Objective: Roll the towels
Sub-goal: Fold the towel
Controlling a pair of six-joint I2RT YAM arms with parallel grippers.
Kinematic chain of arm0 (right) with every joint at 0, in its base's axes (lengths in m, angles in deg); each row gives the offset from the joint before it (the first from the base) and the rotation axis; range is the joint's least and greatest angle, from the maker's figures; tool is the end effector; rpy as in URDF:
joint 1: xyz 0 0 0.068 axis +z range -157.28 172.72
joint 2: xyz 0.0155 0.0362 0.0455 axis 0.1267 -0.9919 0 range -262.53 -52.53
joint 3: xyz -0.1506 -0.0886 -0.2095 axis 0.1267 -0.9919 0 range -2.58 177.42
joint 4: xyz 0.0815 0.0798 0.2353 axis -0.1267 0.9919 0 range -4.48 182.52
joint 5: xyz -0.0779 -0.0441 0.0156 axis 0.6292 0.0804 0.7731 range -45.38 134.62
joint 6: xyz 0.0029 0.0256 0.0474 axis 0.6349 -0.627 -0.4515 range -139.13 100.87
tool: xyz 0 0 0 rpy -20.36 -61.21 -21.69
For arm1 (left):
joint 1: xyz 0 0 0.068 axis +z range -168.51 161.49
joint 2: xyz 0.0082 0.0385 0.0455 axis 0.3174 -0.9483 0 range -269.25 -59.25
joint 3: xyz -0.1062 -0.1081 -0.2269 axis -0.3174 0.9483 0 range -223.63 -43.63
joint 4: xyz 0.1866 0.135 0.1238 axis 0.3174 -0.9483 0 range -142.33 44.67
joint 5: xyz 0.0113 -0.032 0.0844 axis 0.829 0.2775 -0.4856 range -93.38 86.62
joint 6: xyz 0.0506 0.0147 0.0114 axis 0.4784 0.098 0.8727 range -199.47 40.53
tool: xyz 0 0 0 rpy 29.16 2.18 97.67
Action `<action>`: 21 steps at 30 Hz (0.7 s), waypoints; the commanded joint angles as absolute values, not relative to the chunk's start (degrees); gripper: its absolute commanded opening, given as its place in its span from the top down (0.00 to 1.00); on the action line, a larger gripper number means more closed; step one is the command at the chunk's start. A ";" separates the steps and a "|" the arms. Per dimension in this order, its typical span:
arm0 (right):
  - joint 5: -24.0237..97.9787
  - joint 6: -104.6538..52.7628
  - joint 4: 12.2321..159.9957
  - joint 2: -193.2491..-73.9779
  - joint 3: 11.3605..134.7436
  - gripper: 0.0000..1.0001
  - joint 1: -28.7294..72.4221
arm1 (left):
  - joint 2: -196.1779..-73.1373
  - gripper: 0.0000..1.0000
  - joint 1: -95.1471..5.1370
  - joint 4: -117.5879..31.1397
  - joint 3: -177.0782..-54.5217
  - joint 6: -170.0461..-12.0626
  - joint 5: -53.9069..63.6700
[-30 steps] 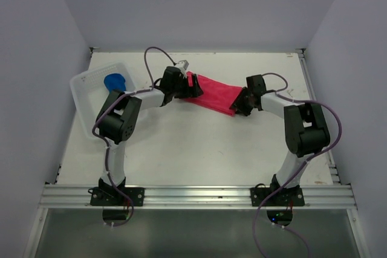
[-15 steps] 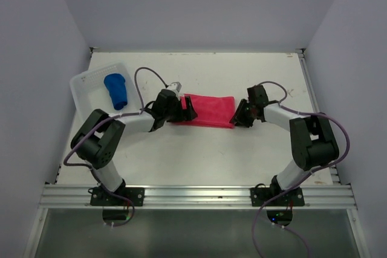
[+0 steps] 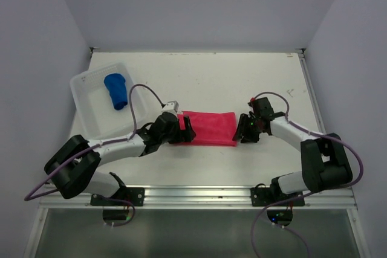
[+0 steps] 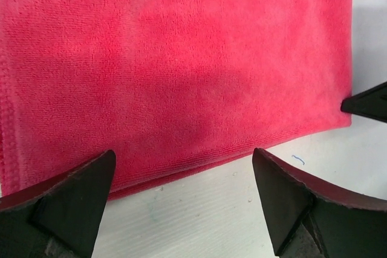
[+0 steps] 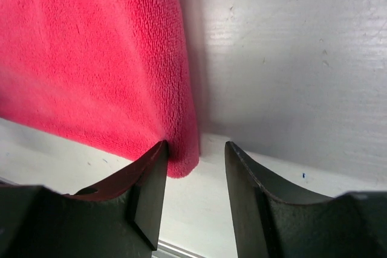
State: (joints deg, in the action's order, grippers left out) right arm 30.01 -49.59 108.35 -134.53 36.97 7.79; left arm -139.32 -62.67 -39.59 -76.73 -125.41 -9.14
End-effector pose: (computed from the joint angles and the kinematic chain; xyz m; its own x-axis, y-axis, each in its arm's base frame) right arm 0.2389 0.0737 0.1553 -0.9352 0.2562 -0.2443 0.1400 0.9015 0.4095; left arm 0.1946 -0.1841 0.1633 -0.7880 -0.2313 -0.5706 0.1047 0.8629 -0.4944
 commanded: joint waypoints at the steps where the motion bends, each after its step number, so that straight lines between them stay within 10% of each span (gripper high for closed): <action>1: 28.27 -45.76 112.50 -130.94 36.97 0.53 7.84 | -136.25 0.00 -62.89 -41.90 -79.65 -125.10 -13.66; 21: 27.93 -56.74 100.40 -116.25 26.25 0.59 7.75 | -161.88 0.17 -63.42 -68.35 -129.49 -111.29 -8.32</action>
State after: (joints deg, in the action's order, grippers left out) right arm 29.46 -53.17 106.88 -116.61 28.64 7.77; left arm -156.74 -63.26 -60.99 -125.02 -113.84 -11.46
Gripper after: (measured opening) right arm 0.408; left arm 0.845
